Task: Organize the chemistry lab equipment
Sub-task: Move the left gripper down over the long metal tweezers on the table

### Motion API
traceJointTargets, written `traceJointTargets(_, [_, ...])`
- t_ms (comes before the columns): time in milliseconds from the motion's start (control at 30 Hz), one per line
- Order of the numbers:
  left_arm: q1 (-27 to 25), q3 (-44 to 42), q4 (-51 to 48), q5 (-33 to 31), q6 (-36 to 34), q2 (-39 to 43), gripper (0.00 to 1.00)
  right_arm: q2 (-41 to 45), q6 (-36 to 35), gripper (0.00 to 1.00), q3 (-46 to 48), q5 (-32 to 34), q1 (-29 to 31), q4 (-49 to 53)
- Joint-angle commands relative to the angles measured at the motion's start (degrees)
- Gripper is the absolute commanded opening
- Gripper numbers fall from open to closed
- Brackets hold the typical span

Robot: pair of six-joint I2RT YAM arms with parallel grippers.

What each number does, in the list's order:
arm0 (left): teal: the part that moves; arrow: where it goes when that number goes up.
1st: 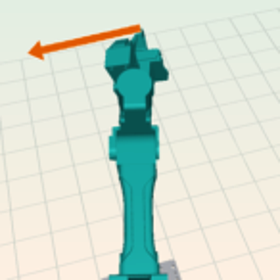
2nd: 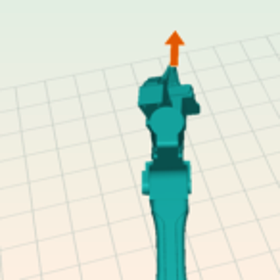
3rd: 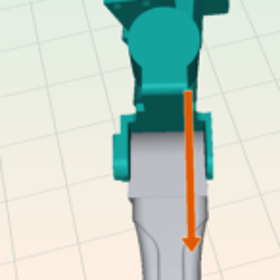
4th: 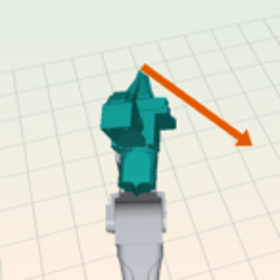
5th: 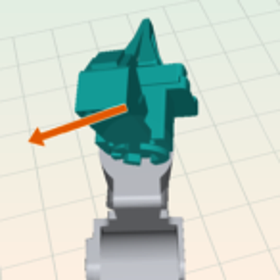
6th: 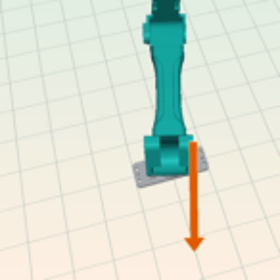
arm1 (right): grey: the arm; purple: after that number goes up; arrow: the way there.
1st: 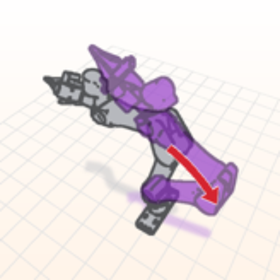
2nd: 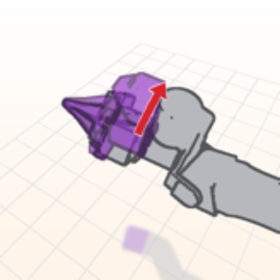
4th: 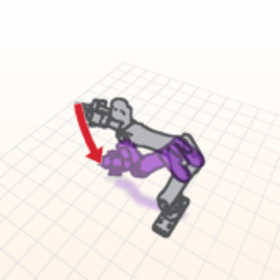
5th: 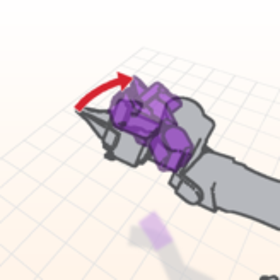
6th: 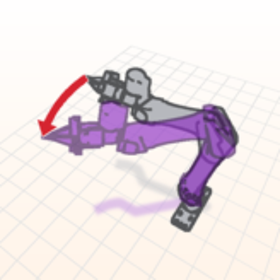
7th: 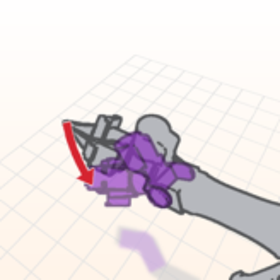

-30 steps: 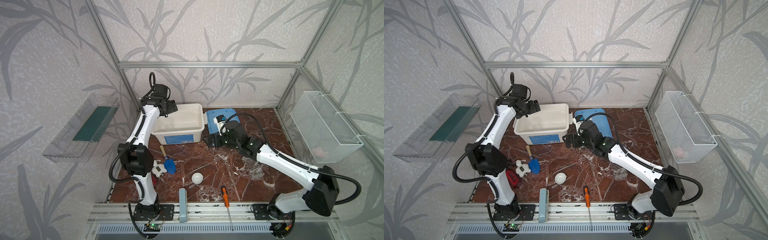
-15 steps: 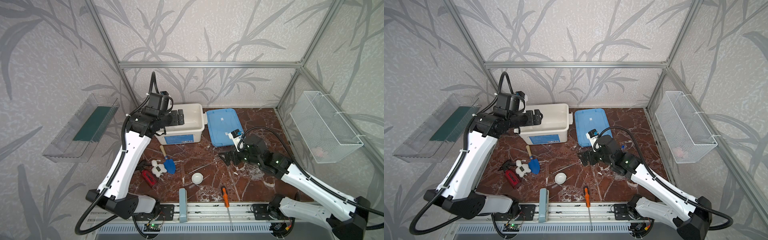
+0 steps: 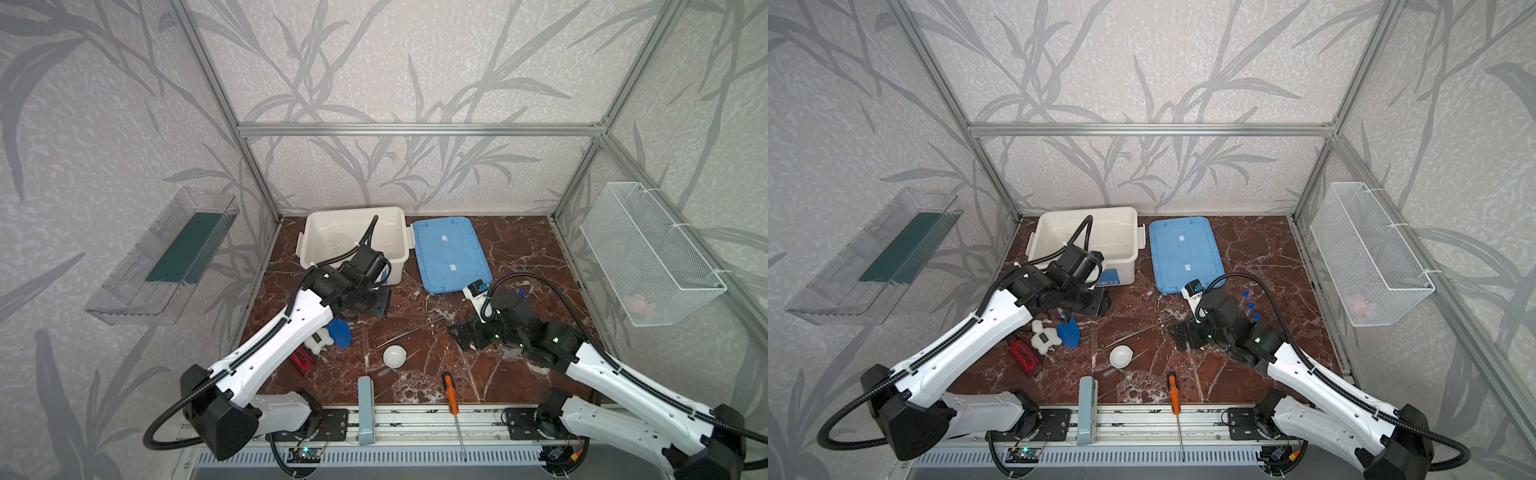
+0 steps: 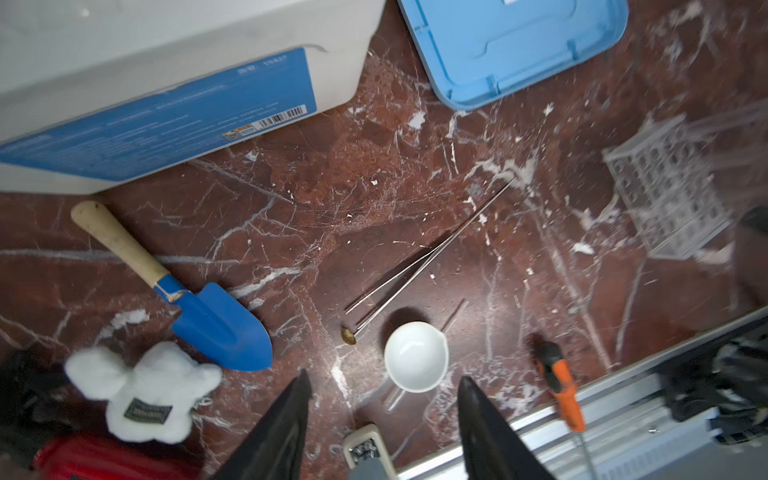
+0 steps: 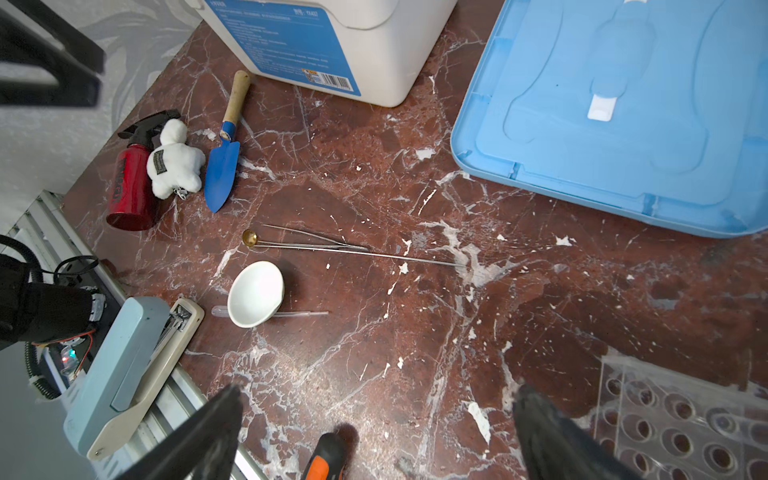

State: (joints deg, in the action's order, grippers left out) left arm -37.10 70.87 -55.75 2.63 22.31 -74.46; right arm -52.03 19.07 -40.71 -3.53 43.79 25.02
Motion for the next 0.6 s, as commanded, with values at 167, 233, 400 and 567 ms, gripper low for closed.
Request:
traceJointTargets(167, [-1.83,-8.62,14.12,1.42,3.19,-10.03,0.56,1.43,2.29,0.99,1.77,2.15,-0.29,-1.65])
traceJointTargets(233, [-2.71,-10.86,17.61,1.41,3.65,-12.28,0.55,1.1,2.51,0.99,1.83,1.86,-0.28,-1.33])
traceJointTargets(400, [-3.36,-14.01,21.81,1.18,4.94,-15.26,0.53,0.55,2.38,0.99,2.04,1.86,-0.28,-1.59])
traceJointTargets(567, [-4.56,-14.36,21.36,0.53,4.31,-17.26,0.53,-0.41,2.47,0.99,1.92,1.85,-0.28,-1.81])
